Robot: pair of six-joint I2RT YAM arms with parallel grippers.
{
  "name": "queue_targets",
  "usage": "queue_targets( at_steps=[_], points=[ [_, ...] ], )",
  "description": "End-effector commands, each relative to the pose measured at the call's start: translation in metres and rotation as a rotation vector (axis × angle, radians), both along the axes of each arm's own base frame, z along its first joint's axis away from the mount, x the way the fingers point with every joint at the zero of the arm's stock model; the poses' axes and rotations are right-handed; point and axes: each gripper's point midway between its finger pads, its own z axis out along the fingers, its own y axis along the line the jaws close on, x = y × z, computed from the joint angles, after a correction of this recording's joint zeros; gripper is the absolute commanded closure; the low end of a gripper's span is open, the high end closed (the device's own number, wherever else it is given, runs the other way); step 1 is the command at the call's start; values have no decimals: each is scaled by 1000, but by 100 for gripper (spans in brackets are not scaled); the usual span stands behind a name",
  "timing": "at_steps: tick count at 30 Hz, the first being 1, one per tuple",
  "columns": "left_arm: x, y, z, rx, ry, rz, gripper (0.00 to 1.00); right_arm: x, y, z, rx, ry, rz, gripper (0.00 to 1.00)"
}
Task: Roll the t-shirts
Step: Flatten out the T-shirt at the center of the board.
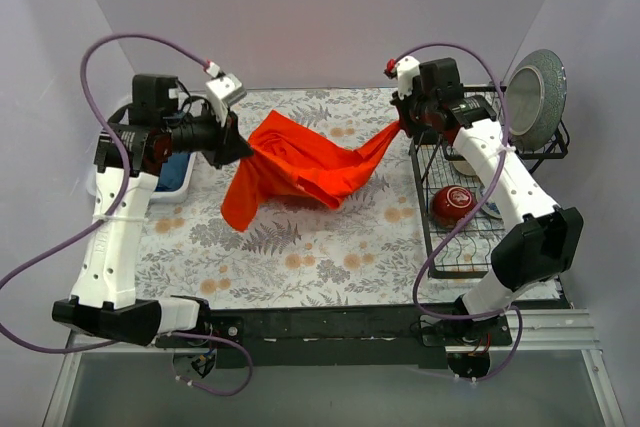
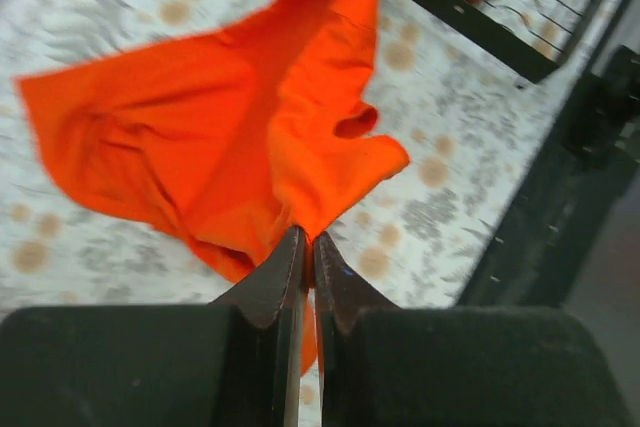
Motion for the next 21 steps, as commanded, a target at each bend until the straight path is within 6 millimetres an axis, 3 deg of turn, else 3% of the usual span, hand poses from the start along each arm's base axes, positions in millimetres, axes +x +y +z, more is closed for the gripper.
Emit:
queue_targets(
  at_steps=[1, 2, 3, 5, 8, 9, 11, 12, 13, 16, 17, 18, 19, 20, 21],
  points=[
    [-76, -15, -43, -81, 249, -144, 93, -27, -6, 4, 21, -1, 27, 99],
    [-84, -17, -52, -96, 289, -165, 53, -29, -6, 0, 18, 7, 28, 99],
    [-90, -17, -62, -104, 320, -163, 48, -31, -6, -2, 19, 13, 29, 99],
    [-95, -17, -91, -101, 396, -159, 44, -35, -8, -6, 16, 19, 24, 99],
    [-68, -13, -111, -69, 365, -74, 41, -36, -11, -7, 11, 21, 14, 99],
    [-40, -6, -114, -31, 276, 1, 38, -36, -12, -9, 10, 22, 11, 99],
    [-10, 0, -130, -2, 270, 95, 38, -38, -12, -10, 12, 22, 11, 99],
    [15, 1, -129, 1, 212, 134, 38, -38, -12, -9, 13, 20, 9, 99],
    [38, 9, -147, 40, 240, 222, 38, -39, -12, -9, 13, 18, 13, 99],
    [86, 16, -162, 75, 226, 330, 38, -41, -13, -7, 10, 12, 14, 99],
    [101, 16, -189, 90, 301, 365, 38, -41, -14, -6, 4, 7, 17, 99],
    [116, 18, -193, 92, 302, 406, 39, -42, -14, -8, 1, 11, 17, 99],
    [128, 23, -207, 117, 327, 453, 40, -44, -16, -7, -1, 7, 15, 99],
    [136, 25, -234, 137, 399, 488, 40, -44, -16, -8, -5, 7, 16, 99],
    [146, 25, -240, 139, 410, 508, 40, -46, -17, -10, -8, 10, 16, 99]
  ],
)
